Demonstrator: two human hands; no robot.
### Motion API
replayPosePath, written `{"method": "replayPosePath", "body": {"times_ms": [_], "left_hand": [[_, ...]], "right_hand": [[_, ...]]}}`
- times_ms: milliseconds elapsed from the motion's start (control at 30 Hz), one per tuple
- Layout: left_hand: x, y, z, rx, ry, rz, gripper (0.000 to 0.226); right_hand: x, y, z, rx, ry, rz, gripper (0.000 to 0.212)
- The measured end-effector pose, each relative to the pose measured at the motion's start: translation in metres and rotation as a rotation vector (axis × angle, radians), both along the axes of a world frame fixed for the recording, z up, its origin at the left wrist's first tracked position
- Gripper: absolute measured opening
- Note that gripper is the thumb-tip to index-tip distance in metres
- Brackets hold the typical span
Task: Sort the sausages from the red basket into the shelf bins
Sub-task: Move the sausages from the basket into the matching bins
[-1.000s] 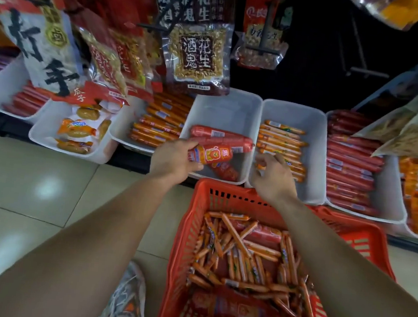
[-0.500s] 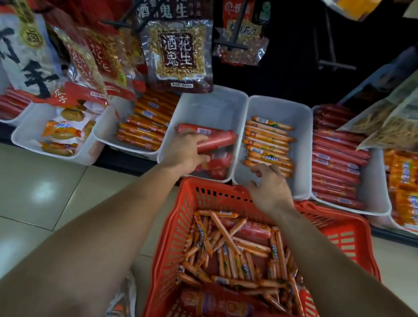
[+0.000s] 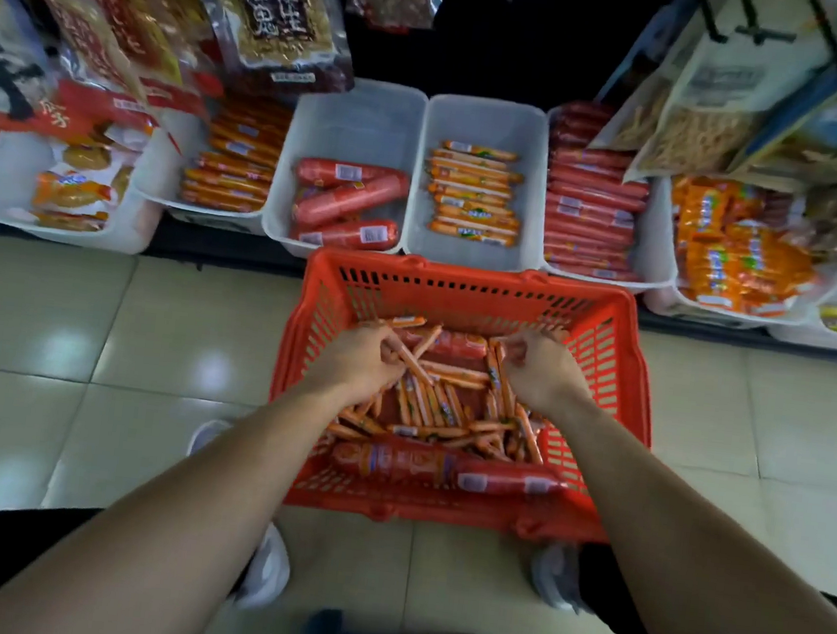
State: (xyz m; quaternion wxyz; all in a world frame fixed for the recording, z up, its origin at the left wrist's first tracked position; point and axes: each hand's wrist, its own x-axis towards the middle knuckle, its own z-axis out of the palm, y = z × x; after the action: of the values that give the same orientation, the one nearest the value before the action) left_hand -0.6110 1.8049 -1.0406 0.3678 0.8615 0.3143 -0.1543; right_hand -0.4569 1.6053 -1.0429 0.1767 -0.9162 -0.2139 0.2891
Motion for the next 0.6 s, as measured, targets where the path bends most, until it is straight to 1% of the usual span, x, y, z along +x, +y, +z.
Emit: {"method": "replayPosePath", "body": {"times_ms": [100,167,233,267,333,433,500,600], "left_hand": [[-0.007,-0.019,-0.029,0.047,0.146,-0.048,0.035],[-0.008,-0.028,-0.049,0.055,0.18,-0.049,0.053],[-0.006,-0.031,-0.07,0.096,0.189,-0.041,0.065],[-0.003,-0.031,-0.08,0.125,0.191,-0.045,0.067],[0.004,-0.029,-0.098,0.16,0.167,-0.043,0.063],[0.017,-0.019,-0.118,0.118,0.138,0.097,0.056],[0.022,-0.013,-0.131,0.099,0.178,0.198,0.058],[0.02,-0.007,-0.147,0.062,0.208,0.228,0.064]], "right_hand": [[-0.013,-0.013,-0.027,-0.089,0.079,0.067,0.04],[-0.019,-0.014,-0.048,-0.151,0.138,0.124,0.05],[-0.022,-0.009,-0.07,-0.195,0.17,0.17,0.057],[-0.023,-0.005,-0.08,-0.203,0.181,0.187,0.059],[-0.026,0.007,-0.098,-0.18,0.186,0.207,0.059],[-0.029,0.031,-0.118,-0.126,0.171,0.213,0.06],[-0.028,0.047,-0.128,-0.093,0.164,0.223,0.063],[-0.022,0.071,-0.138,-0.033,0.223,0.175,0.061]]}}
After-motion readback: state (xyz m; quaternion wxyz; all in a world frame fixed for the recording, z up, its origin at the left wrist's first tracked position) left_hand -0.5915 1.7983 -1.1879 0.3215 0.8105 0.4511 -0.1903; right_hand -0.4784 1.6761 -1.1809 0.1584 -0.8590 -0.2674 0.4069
